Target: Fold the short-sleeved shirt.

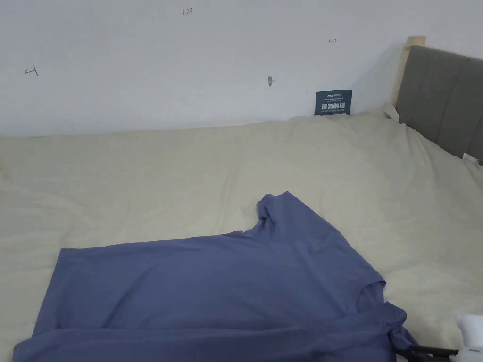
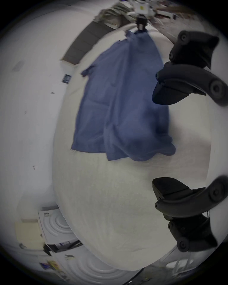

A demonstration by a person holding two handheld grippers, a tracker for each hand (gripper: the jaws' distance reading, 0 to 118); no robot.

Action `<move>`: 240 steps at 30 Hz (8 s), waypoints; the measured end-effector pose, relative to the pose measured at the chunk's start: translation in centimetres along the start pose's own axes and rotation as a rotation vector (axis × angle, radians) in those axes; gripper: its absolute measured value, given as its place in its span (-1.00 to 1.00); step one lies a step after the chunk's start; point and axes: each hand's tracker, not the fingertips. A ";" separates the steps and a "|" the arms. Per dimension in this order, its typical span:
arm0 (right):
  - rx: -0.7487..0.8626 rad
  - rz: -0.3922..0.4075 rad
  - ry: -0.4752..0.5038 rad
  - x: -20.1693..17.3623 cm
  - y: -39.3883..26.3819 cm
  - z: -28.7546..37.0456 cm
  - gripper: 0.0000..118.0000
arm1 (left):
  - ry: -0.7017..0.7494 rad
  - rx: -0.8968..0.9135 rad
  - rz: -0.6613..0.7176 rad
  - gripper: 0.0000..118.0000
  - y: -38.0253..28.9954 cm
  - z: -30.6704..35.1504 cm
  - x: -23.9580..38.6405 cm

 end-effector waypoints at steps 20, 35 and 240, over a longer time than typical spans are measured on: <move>-0.033 0.078 0.055 -5.7 21.8 -11.3 -0.36 | -0.022 0.150 -0.083 -1.00 12.0 -5.7 7.3; -0.210 0.164 -0.098 -7.0 25.6 -22.0 -0.83 | 0.007 0.042 -0.026 -1.00 14.2 -11.8 4.6; 0.254 0.024 0.255 -8.2 0.2 0.6 -1.00 | -0.674 -0.434 -0.252 -0.74 6.4 -8.4 24.2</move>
